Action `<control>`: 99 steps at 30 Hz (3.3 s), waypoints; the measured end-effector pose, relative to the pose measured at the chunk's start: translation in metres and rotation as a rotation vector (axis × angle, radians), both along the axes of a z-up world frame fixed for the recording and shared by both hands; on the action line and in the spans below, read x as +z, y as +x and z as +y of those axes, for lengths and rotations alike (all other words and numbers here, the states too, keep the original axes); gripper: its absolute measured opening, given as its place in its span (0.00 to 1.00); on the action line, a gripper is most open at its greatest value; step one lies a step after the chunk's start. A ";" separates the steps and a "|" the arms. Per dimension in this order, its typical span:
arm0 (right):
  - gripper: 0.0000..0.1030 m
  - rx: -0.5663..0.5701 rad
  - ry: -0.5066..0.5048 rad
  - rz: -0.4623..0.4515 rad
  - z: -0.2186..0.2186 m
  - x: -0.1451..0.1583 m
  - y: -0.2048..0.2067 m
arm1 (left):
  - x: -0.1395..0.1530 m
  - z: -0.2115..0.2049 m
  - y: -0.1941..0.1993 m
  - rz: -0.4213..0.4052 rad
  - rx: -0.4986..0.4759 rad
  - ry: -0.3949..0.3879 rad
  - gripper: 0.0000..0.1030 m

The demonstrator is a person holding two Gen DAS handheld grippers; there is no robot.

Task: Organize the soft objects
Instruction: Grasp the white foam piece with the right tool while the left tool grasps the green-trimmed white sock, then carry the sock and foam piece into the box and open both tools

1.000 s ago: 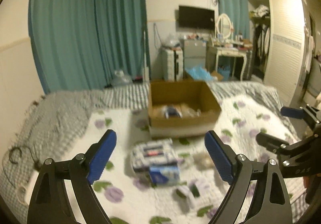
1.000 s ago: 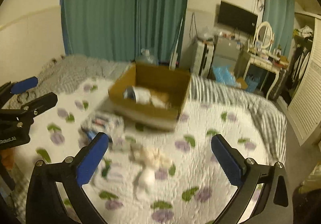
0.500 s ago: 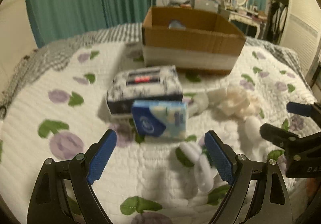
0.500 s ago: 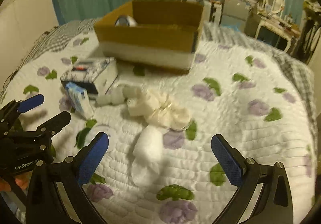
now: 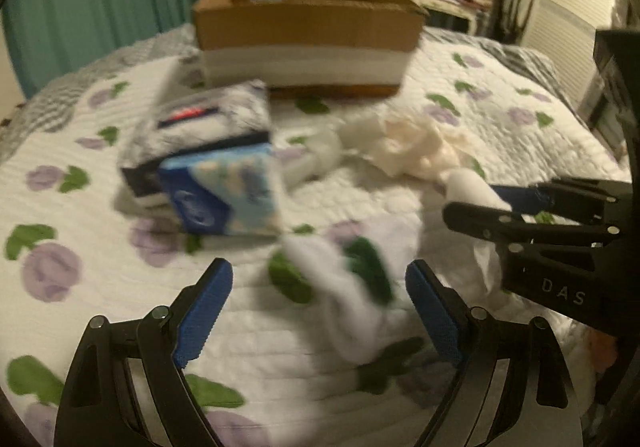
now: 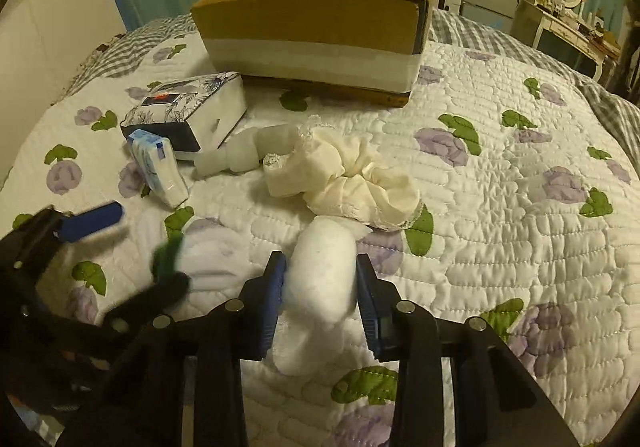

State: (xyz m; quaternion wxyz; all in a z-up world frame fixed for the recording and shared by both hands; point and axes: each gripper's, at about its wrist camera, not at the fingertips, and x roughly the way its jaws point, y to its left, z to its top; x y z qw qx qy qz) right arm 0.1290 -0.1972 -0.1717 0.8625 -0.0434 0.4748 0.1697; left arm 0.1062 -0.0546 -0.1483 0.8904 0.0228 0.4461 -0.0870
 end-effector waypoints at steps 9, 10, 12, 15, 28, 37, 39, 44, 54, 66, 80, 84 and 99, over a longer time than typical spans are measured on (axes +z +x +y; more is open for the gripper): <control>0.34 -0.034 0.027 -0.015 -0.009 0.006 -0.008 | -0.012 -0.014 -0.002 0.046 -0.088 -0.033 0.27; 0.34 -0.036 0.027 -0.019 -0.009 0.007 -0.009 | -0.010 -0.013 -0.003 0.040 -0.087 -0.035 0.21; 0.34 -0.042 0.027 -0.030 -0.009 0.011 -0.014 | -0.006 -0.012 -0.006 0.028 -0.090 -0.034 0.21; 0.34 -0.050 0.028 -0.043 -0.010 0.017 -0.022 | 0.001 -0.012 -0.012 0.009 -0.099 -0.026 0.11; 0.34 -0.070 0.035 -0.092 -0.011 0.038 -0.049 | 0.028 -0.004 -0.031 -0.058 -0.099 -0.068 0.06; 0.34 -0.084 0.051 -0.077 -0.017 0.034 -0.046 | 0.023 0.000 -0.027 -0.028 -0.046 0.004 0.40; 0.34 -0.089 0.055 -0.066 -0.020 0.031 -0.044 | 0.025 0.002 -0.030 -0.047 -0.043 -0.021 0.66; 0.34 -0.102 0.078 -0.052 -0.026 0.027 -0.040 | 0.036 -0.001 -0.033 -0.117 -0.032 -0.017 0.68; 0.34 -0.113 0.110 -0.034 -0.032 0.023 -0.037 | -0.005 -0.014 -0.004 0.030 -0.059 0.004 0.42; 0.34 -0.071 0.063 -0.164 -0.023 0.083 -0.038 | 0.064 0.003 -0.013 -0.088 -0.041 -0.055 0.37; 0.34 0.006 0.025 -0.397 0.011 0.202 0.072 | 0.176 0.020 0.099 -0.303 0.006 0.010 0.40; 0.34 0.015 0.058 -0.355 0.021 0.189 0.125 | 0.169 0.016 0.149 -0.301 -0.002 0.035 0.40; 0.81 -0.058 0.082 -0.277 0.013 0.112 0.228 | 0.109 0.025 0.239 -0.239 0.060 0.113 0.73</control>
